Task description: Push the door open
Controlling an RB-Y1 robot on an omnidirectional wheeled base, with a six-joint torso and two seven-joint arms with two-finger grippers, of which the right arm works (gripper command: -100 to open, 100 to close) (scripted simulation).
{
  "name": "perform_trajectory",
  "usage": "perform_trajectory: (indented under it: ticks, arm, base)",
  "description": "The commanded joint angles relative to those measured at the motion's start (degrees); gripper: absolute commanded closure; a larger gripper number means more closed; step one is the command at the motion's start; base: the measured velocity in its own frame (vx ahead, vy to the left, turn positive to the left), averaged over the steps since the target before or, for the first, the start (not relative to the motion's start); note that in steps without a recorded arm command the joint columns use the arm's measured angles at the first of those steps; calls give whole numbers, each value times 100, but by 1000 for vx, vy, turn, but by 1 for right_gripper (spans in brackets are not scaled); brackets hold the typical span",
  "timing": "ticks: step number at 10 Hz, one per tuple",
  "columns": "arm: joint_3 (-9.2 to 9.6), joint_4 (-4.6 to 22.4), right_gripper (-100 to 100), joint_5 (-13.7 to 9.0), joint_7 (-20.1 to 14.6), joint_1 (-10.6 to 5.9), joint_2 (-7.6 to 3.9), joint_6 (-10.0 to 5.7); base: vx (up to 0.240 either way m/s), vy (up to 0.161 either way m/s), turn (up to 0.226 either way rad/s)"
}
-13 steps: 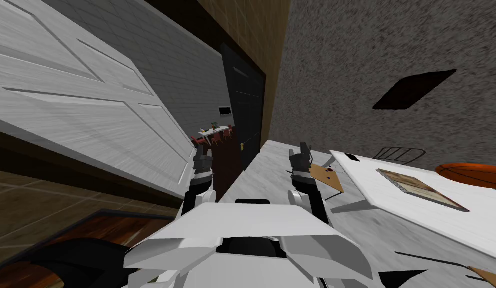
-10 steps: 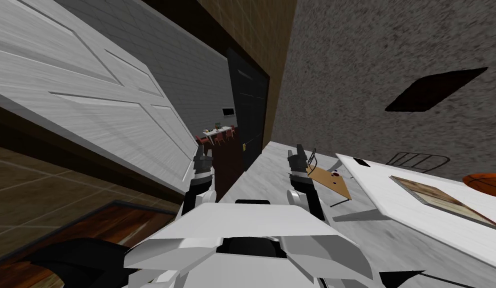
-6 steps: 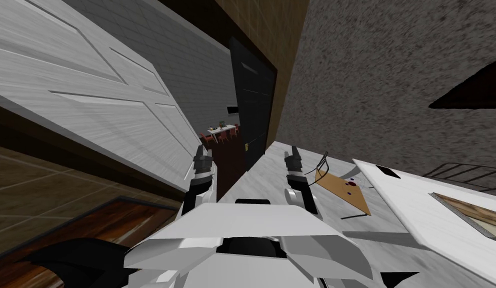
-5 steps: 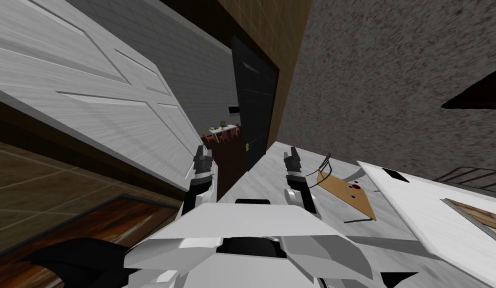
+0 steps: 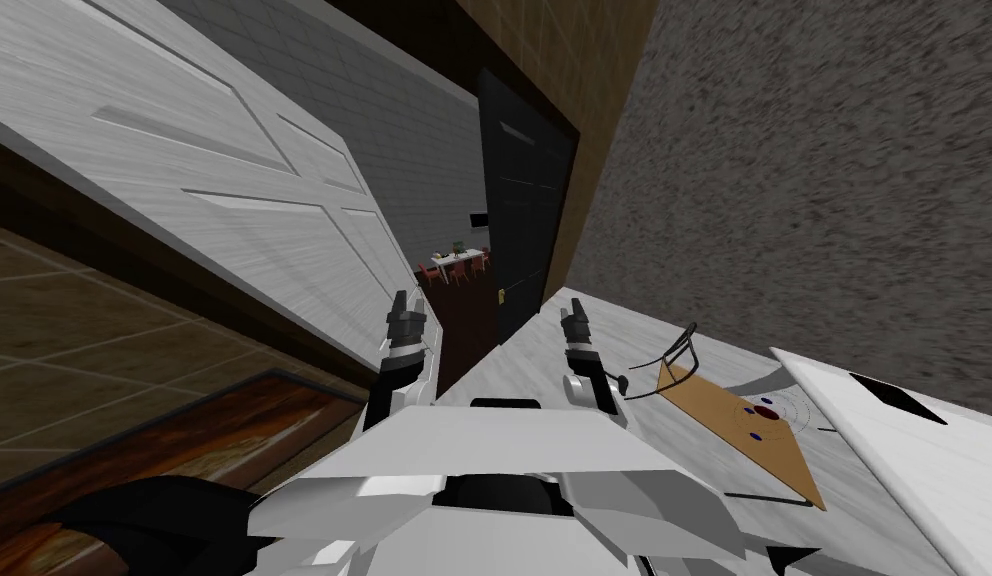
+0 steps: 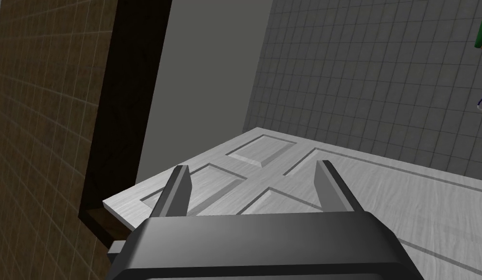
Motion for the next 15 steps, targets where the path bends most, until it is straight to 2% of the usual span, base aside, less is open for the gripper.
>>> perform_trajectory:
  ticks: [1,2,5,6,9,10,12,13,15]
  arm:
    - [10,286,-100,-21,-21,-134,-53,-83]
    - [10,340,-100,-21,-21,-134,-53,-83]
    - [31,950,-100,-61,-60,-413,-141,-269]
    - [31,1021,-100,-61,-60,-413,-141,-269]
    - [52,1651,-100,-103,-102,-707,-223,-465]
    - [52,1739,-100,-103,-102,-707,-223,-465]
    - [67,2113,-100,-131,-130,-908,-274,-600]
    - [67,2230,-100,-131,-130,-908,-274,-600]
    - [83,2635,-100,-161,-159,-1113,-321,-736]
  base:
    - [63,-67,182]
    - [39,-50,60]
    - [61,-60,179]
    - [45,-48,78]
    - [50,-58,195]
    - [49,-70,40]
    - [40,-67,171]
    - [37,-61,77]
    - [42,-53,172]
